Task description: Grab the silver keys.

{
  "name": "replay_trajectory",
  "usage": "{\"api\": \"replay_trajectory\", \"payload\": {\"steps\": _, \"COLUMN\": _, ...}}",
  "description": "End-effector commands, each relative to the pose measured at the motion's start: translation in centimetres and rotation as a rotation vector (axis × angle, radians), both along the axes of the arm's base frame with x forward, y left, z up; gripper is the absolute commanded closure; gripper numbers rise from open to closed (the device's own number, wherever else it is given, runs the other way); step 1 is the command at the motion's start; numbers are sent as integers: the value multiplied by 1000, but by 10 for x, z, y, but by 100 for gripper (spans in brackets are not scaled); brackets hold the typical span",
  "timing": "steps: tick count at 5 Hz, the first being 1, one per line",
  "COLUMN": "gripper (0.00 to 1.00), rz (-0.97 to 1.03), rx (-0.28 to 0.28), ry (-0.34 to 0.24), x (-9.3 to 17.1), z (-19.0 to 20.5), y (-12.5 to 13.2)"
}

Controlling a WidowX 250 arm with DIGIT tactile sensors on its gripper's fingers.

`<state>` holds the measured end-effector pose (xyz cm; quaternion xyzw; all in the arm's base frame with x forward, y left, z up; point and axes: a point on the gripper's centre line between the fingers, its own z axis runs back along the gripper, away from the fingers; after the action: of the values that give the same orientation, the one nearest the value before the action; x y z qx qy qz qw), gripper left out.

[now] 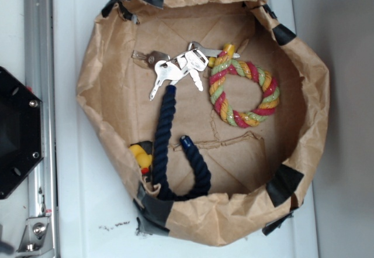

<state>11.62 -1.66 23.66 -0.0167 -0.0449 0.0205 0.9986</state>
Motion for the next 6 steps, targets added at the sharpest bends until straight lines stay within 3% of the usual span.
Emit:
{"api": "replay_trajectory", "payload": {"steps": 1, "gripper": 0, "rz": 0, "rx": 0, "ry": 0, "x": 0, "z": 0, "y": 0}}
{"api": "replay_trajectory", "payload": {"steps": 2, "gripper": 0, "rz": 99, "rx": -36, "ry": -9, "x": 44, "z": -14, "y": 7}}
{"api": "replay_trajectory", "payload": {"steps": 3, "gripper": 0, "rz": 160, "rx": -58, "ry": -78, "x": 69, "z": -30, "y": 15}}
{"api": "replay_trajectory", "payload": {"steps": 4, "gripper": 0, "rz": 245, "rx": -60, "ry": -105, "x": 92, "z": -51, "y": 27}}
{"api": "replay_trajectory", "payload": {"steps": 5, "gripper": 0, "rz": 288, "rx": -44, "ry": -137, "x": 108, "z": -82, "y": 32}}
{"api": "replay_trajectory", "payload": {"steps": 6, "gripper": 0, "rz": 390, "rx": 20, "ry": -187, "x": 125, "z": -110, "y": 50}}
